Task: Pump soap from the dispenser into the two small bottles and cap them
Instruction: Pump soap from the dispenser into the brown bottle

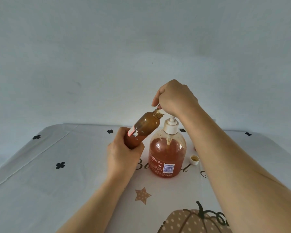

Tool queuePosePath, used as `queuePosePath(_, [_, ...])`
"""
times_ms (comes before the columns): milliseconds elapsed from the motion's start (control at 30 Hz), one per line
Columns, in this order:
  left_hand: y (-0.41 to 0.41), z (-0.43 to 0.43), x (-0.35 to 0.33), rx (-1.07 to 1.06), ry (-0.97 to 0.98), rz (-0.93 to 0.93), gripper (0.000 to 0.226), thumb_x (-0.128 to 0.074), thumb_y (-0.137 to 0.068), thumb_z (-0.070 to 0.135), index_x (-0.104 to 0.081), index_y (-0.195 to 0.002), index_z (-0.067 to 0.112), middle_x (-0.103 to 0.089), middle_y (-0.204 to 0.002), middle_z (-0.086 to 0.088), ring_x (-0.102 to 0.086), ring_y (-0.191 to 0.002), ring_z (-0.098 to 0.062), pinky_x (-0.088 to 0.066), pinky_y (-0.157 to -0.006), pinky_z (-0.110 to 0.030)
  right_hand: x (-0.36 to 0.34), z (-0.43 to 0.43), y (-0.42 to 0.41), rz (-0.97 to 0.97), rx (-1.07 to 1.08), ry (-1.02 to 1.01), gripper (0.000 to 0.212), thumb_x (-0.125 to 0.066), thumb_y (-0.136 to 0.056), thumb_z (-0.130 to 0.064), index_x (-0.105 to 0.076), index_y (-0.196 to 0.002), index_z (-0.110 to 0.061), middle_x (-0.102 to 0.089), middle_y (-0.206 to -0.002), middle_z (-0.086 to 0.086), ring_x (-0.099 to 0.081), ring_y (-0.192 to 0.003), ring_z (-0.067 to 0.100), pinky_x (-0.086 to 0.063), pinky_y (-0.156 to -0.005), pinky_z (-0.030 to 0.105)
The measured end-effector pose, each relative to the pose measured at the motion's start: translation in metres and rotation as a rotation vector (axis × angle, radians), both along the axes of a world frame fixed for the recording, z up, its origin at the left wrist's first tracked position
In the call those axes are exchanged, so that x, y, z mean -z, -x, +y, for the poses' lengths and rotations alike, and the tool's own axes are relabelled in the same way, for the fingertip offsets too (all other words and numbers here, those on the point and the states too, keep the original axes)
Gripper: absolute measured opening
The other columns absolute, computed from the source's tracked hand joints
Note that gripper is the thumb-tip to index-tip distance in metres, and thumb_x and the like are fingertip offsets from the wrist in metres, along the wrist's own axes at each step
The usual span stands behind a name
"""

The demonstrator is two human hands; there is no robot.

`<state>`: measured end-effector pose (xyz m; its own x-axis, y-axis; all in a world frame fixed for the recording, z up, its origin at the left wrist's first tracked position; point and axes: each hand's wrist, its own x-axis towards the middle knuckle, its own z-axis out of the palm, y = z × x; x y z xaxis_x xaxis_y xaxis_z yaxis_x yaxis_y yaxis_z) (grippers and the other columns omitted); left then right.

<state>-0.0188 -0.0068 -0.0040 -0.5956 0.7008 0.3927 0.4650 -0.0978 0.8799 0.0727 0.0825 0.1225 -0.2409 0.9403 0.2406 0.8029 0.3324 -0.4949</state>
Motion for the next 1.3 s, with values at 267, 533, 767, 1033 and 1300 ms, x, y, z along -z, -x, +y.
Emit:
queuePosePath(267, [-0.001,0.001,0.000,-0.003,-0.006,0.013,0.031,-0.070,-0.076,0.003,-0.053,-0.086,0.027,-0.057,-0.066,0.013,-0.054,-0.065,0.014,-0.038,-0.052,-0.001,0.001,0.004,0.000,0.052,-0.014,0.072,0.027,-0.051,-0.083,-0.005,-0.074,-0.093,-0.014,-0.072,-0.093,0.006,-0.069,-0.090,0.025,-0.057,-0.088,0.041])
queuePosePath(533, [0.003,0.004,0.006,-0.052,0.041,0.015,0.028,-0.067,-0.073,0.002,-0.054,-0.079,0.026,-0.057,-0.061,0.008,-0.053,-0.062,0.007,-0.039,-0.052,-0.006,0.014,0.013,0.004,0.029,-0.003,0.152,0.031,-0.051,-0.078,-0.001,-0.074,-0.094,-0.013,-0.072,-0.096,0.007,-0.067,-0.092,0.027,-0.056,-0.089,0.044])
queuePosePath(767, [0.005,0.005,0.007,-0.056,0.061,0.016,0.024,-0.064,-0.071,0.001,-0.056,-0.080,0.022,-0.056,-0.059,0.005,-0.052,-0.059,0.005,-0.038,-0.048,-0.007,0.016,0.011,0.004,0.020,0.007,0.146,0.028,-0.053,-0.079,-0.003,-0.074,-0.094,-0.014,-0.072,-0.095,0.006,-0.066,-0.091,0.027,-0.057,-0.088,0.044])
queuePosePath(1033, [0.001,0.005,0.004,-0.027,0.035,0.055,0.024,-0.067,-0.075,0.005,-0.056,-0.086,0.022,-0.055,-0.059,0.008,-0.053,-0.062,0.009,-0.038,-0.051,-0.005,-0.001,0.000,-0.001,0.033,0.013,-0.017,0.026,-0.053,-0.087,-0.006,-0.075,-0.094,-0.018,-0.073,-0.091,0.002,-0.069,-0.089,0.023,-0.057,-0.085,0.039])
queuePosePath(1300, [0.004,0.007,0.009,-0.021,0.034,0.030,0.026,-0.068,-0.075,0.008,-0.053,-0.082,0.028,-0.057,-0.060,0.009,-0.054,-0.064,0.001,-0.040,-0.051,-0.010,-0.002,-0.002,-0.002,0.023,0.020,0.001,0.027,-0.051,-0.086,-0.005,-0.074,-0.091,-0.018,-0.073,-0.089,0.002,-0.069,-0.089,0.023,-0.055,-0.082,0.035])
